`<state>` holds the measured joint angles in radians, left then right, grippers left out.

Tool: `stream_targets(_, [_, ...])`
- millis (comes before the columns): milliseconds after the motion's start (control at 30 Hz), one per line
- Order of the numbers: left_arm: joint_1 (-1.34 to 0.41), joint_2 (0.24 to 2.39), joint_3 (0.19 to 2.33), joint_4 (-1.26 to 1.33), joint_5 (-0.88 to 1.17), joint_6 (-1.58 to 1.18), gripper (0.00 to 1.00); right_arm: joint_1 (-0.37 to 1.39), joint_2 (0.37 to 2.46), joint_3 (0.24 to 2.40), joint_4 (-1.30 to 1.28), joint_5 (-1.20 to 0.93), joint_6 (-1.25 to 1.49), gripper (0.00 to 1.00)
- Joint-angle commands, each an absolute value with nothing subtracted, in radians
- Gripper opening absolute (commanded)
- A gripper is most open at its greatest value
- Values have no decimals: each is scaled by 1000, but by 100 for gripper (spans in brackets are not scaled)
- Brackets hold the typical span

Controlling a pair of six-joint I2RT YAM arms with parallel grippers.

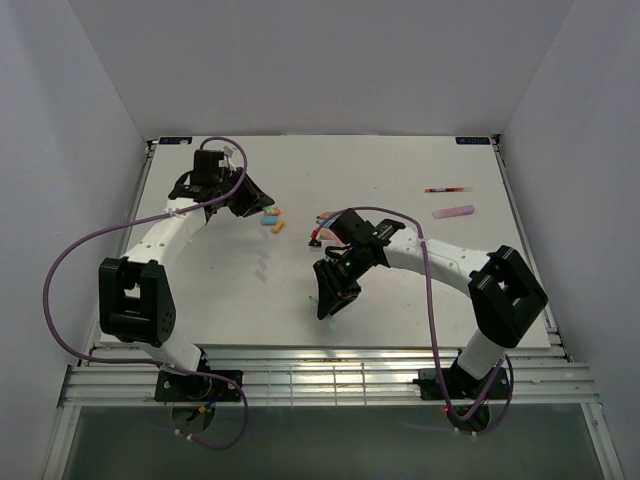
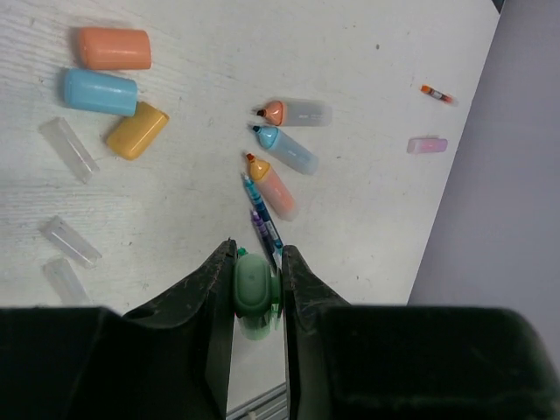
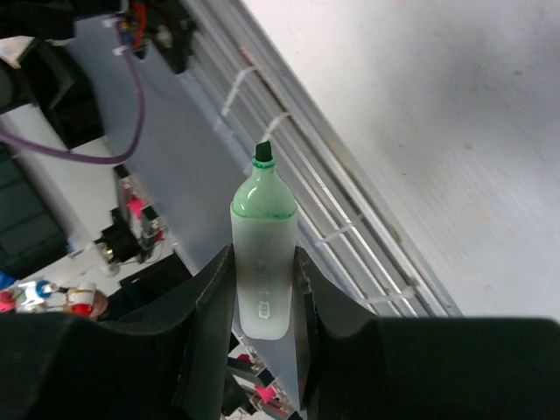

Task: Open the pen caps

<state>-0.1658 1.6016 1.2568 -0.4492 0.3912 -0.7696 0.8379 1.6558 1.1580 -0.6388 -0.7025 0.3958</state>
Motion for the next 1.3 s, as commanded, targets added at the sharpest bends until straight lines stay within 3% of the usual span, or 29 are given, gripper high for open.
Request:
stream_targets(0, [-170,1514,1186,-475,367,-753,0,831,1649,1227,-754,-588,293,8])
stream_targets(267, [-170,1241,748,-479,403,-897,0,830,1858,1387,-879,-263,77,8])
stream_targets(400, [-167,1128,642,-503,376,-936,0,830,1911,1416,-859,-177,26,8])
stream_targets(733, [-169,1250,637,-568,302,-914,1,830,1985,1434,-812,-161,5,8])
stream_targets(1000, [-167,1351,661,-511,282,-894,19,830,2040,1485,-802,-163,5,9])
stream_targets(1267, [-167,1439,687,-482,267,-881,26,830,2085,1526,-810,-111,5,14])
